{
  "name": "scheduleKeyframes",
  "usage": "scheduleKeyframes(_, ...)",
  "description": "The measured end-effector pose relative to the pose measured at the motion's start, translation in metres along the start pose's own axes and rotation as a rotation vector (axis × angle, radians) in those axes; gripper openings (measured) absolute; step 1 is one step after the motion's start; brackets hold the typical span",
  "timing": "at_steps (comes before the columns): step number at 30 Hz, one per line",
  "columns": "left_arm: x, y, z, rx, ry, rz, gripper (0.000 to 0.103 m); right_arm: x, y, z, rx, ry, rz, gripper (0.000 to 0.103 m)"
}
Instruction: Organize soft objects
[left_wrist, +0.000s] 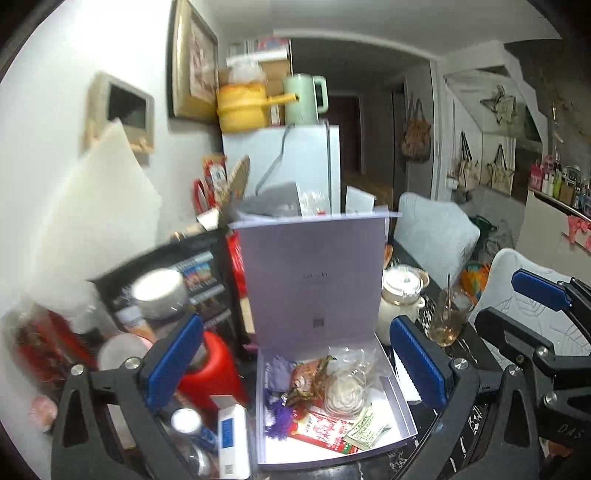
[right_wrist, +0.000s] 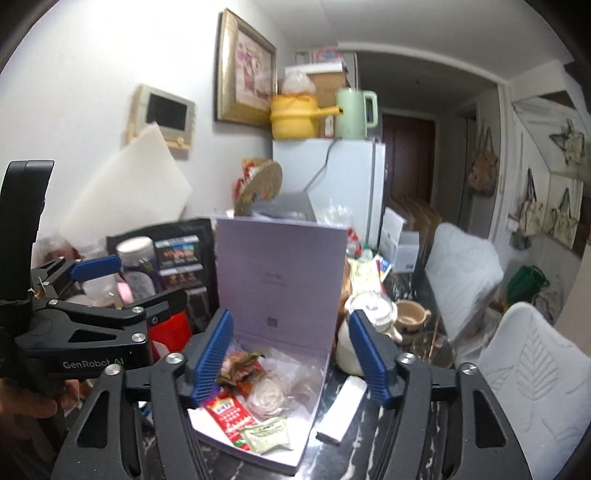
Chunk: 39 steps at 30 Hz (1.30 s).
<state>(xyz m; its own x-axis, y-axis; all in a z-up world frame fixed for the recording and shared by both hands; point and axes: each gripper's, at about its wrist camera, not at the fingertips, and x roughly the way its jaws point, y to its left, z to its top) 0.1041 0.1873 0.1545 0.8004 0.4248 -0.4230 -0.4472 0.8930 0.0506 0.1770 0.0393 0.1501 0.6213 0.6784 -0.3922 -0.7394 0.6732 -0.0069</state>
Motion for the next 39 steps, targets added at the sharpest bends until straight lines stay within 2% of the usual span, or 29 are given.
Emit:
scheduleKeyframes(8, -0.058, 0.012, -0.012, -0.003, -0.080, -0.001, 0.103, -0.052, 0.024, -0.004, -0.031, -0.088, 0.002, 0.076)
scheduleKeyframes(15, -0.089, 0.017, -0.045, -0.016, -0.081, 0.005, 0.103, -0.080, 0.043, -0.025, -0.033, -0.099, -0.018, 0.076)
scheduleKeyframes(20, -0.100, 0.015, -0.072, -0.010, -0.055, -0.011, 0.103, -0.093, 0.056, -0.049, -0.034, -0.083, -0.033, 0.076)
scheduleKeyframes(26, -0.107, 0.010, -0.108, -0.014, -0.060, -0.022, 0.103, -0.100, 0.070, -0.080, -0.034, -0.042, -0.084, 0.076)
scheduleKeyframes(39, -0.092, 0.010, -0.162, -0.030, 0.049, -0.034, 0.103, -0.105, 0.063, -0.136, 0.045, 0.030, -0.103, 0.076)
